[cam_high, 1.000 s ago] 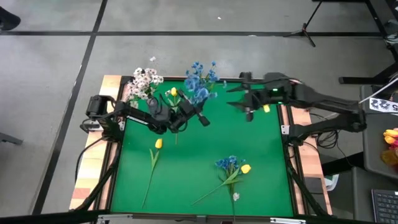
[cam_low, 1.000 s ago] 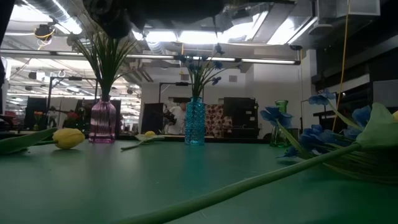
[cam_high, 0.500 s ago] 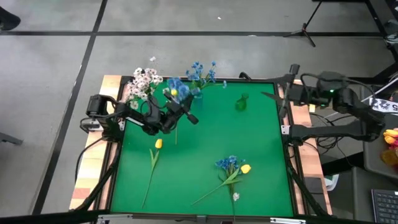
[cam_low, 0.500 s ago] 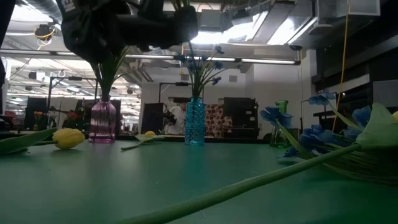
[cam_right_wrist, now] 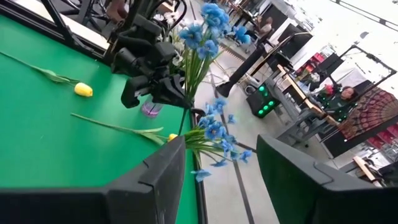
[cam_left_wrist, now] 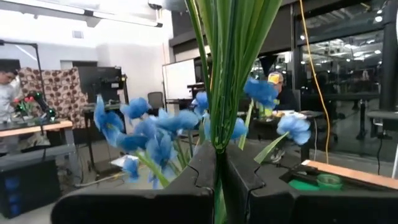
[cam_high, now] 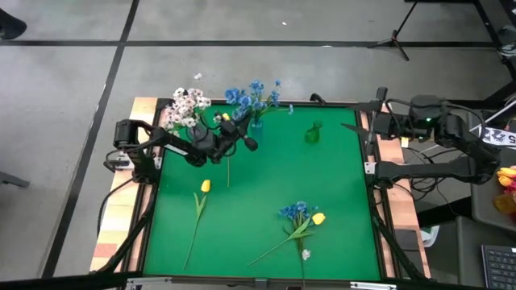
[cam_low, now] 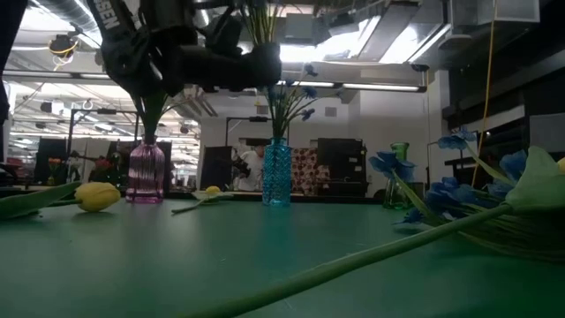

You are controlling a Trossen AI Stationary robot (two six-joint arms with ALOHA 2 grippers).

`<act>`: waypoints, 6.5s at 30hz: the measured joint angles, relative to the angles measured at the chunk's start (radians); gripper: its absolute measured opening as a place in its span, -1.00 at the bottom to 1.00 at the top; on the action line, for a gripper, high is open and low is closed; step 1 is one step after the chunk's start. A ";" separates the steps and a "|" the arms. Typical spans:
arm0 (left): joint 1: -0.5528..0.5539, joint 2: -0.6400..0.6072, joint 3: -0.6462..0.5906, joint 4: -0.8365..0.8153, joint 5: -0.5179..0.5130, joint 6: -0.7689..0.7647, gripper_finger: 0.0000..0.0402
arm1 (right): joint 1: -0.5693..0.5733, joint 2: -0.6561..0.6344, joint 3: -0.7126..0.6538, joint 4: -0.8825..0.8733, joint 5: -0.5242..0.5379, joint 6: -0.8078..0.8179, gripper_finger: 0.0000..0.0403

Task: Sort flowers into vase by color
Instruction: Put the top blue flowers into the blue vase

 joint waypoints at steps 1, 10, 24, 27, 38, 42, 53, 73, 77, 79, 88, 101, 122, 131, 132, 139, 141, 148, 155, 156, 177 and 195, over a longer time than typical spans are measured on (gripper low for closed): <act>0.003 0.000 0.000 -0.013 0.001 -0.007 -0.99 | 0.000 0.000 0.000 0.000 0.000 -0.001 -0.02; 0.012 0.002 0.000 -0.111 0.015 -0.059 -0.99 | 0.000 0.000 0.000 0.000 0.000 -0.002 -0.02; 0.020 0.003 0.000 -0.290 0.017 -0.212 -0.99 | 0.000 0.000 0.000 -0.006 0.000 -0.003 -0.02; 0.027 0.002 0.000 -0.331 0.020 -0.254 -0.99 | 0.000 0.000 0.000 -0.016 0.000 -0.003 -0.02; 0.045 0.002 0.002 -0.448 0.025 -0.369 -0.97 | 0.000 0.000 0.000 -0.016 0.000 -0.004 -0.02; 0.045 0.002 0.003 -0.466 0.027 -0.373 -0.91 | 0.000 0.000 0.000 -0.016 0.000 -0.004 -0.02; 0.042 0.002 0.003 -0.440 0.044 -0.286 -0.76 | 0.000 0.000 0.000 -0.050 0.000 -0.007 -0.02; 0.042 0.001 0.027 -0.333 -0.007 -0.238 -0.05 | 0.000 0.000 0.000 -0.069 0.012 -0.007 -0.02; 0.038 0.001 0.027 -0.302 -0.008 -0.237 -0.05 | 0.000 0.000 0.000 -0.071 0.019 -0.007 -0.02; 0.032 -0.010 0.027 -0.317 -0.010 -0.222 -0.05 | 0.000 0.000 0.000 -0.072 0.019 -0.007 -0.02; 0.037 -0.113 0.028 -0.509 -0.039 -0.281 -0.05 | 0.000 -0.003 -0.051 -0.070 0.027 0.028 -0.02; 0.063 -0.121 0.028 -0.636 -0.032 -0.415 -0.05 | 0.001 0.101 -0.627 0.638 0.004 0.243 -0.02; 0.090 -0.120 0.027 -0.727 0.072 -0.631 -0.04 | 0.001 0.680 -0.684 1.343 -0.010 0.381 -0.02; 0.090 -0.120 0.027 -0.724 0.072 -0.711 -0.05 | 0.000 0.778 -0.652 1.405 0.000 0.420 -0.02; 0.090 -0.120 0.027 -0.724 0.072 -0.719 -0.05 | 0.000 0.789 -0.637 1.405 0.000 0.420 -0.02; 0.089 -0.120 0.027 -0.724 0.072 -0.729 -0.05 | 0.000 0.890 -0.508 1.361 0.002 0.417 0.22; 0.089 -0.120 0.027 -0.724 0.072 -0.731 -0.05 | 0.000 0.909 -0.469 1.311 0.034 0.417 0.31; 0.089 -0.120 0.027 -0.723 0.071 -0.731 -0.05 | -0.001 0.982 -0.353 1.220 0.146 0.467 0.41; 0.087 -0.120 0.027 -0.723 0.074 -0.731 -0.05 | -0.036 1.049 -0.306 1.214 0.150 0.527 0.41; 0.087 -0.120 0.027 -0.723 0.078 -0.731 -0.05 | -0.042 1.053 -0.303 1.215 0.150 0.527 0.41; 0.087 -0.119 0.019 -0.752 0.110 -0.765 -0.05 | -0.107 1.114 -0.259 1.273 -0.019 0.557 0.41; 0.087 -0.119 0.019 -0.780 0.145 -0.771 -0.05 | -0.108 1.114 -0.259 1.267 -0.019 0.512 -0.35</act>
